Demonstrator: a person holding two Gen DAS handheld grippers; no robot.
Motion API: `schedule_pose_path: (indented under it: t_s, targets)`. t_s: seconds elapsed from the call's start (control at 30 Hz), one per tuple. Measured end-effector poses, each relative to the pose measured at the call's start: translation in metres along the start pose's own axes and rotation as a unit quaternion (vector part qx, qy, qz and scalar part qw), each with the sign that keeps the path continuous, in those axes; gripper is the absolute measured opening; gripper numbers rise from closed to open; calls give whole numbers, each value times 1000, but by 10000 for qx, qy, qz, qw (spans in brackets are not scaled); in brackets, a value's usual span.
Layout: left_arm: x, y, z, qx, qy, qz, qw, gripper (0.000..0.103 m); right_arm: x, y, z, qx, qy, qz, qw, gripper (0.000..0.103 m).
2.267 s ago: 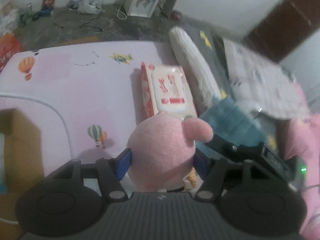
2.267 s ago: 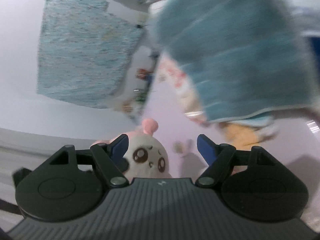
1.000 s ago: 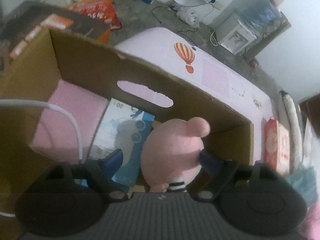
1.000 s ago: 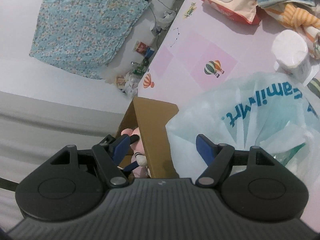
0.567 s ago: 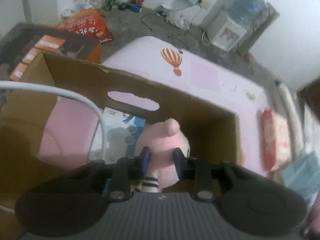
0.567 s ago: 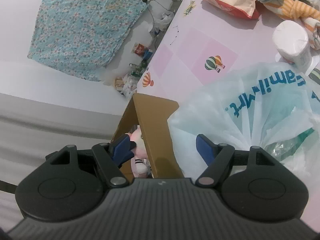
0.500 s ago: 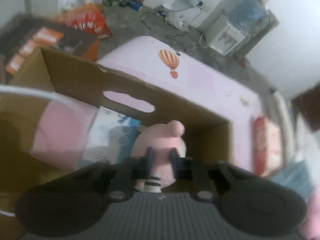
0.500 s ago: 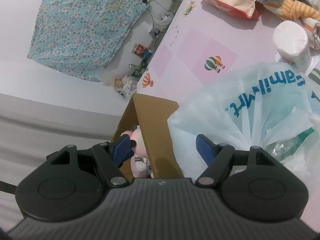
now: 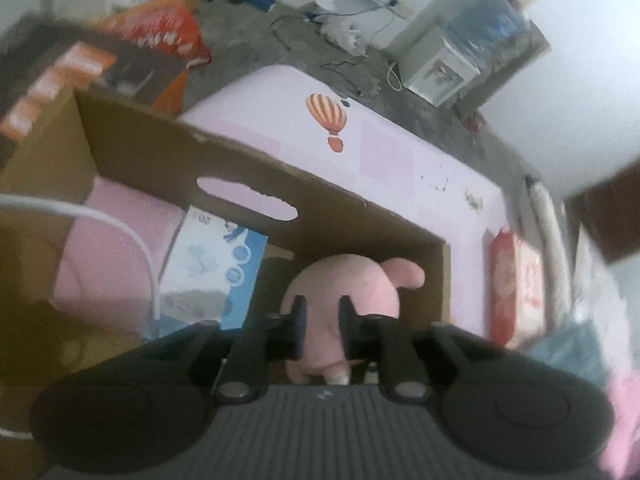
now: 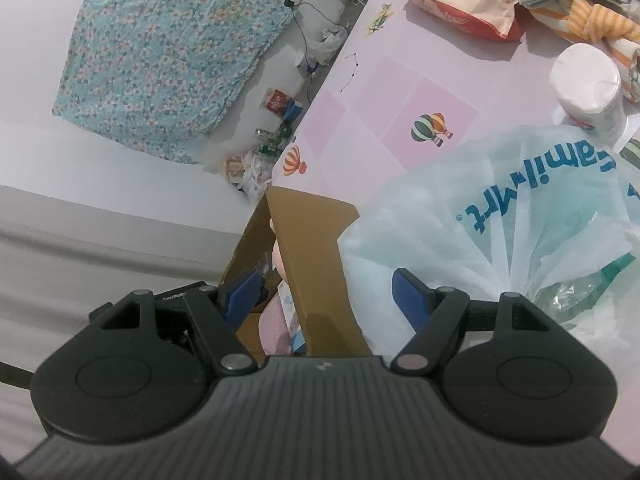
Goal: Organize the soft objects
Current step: 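Carry the pink plush toy into the cardboard box and release it, then grasp the blue-grey towel with the left tool and lift it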
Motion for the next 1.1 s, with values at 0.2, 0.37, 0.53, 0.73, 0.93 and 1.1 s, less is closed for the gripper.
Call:
schedule_pose_path:
  t_s: [0.2, 0.37, 0.53, 0.73, 0.93, 1.1]
  targets:
    - [-3, -8, 18, 663, -181, -906, 9935, 54, 0, 2, -2, -15, -12, 64, 10000, 74]
    - [-13, -12, 37, 921, -193, -1243, 9878, 63, -2, 8, 1, -106, -3, 309, 9995, 74]
    - [-33, -30, 63, 924, -209, -1588, 9828, 75, -11, 12, 15, -370, 39, 807, 9960, 77]
    - [-71, -64, 80, 1034, -103, -2121, 9717, 79, -19, 12, 44, -104, -18, 959, 9953, 82]
    - [-116, -108, 85, 921, 30, -2296, 9689, 79, -17, -16, 91, -42, 21, 883, 9961, 82]
    - [-150, -152, 75, 848, 198, -2264, 9701, 79, 0, -68, 149, -403, 79, 742, 9964, 82]
Point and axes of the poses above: each gripper's, at about its wrist camera, not at the fingertips, and z roughly against the way its jaws point, y to its left, x to its top, the point moved 10 cm from there along -z, roughly the way its jaws point, and after that the axes turned 3 degrees about y, right-handed, at the moved point
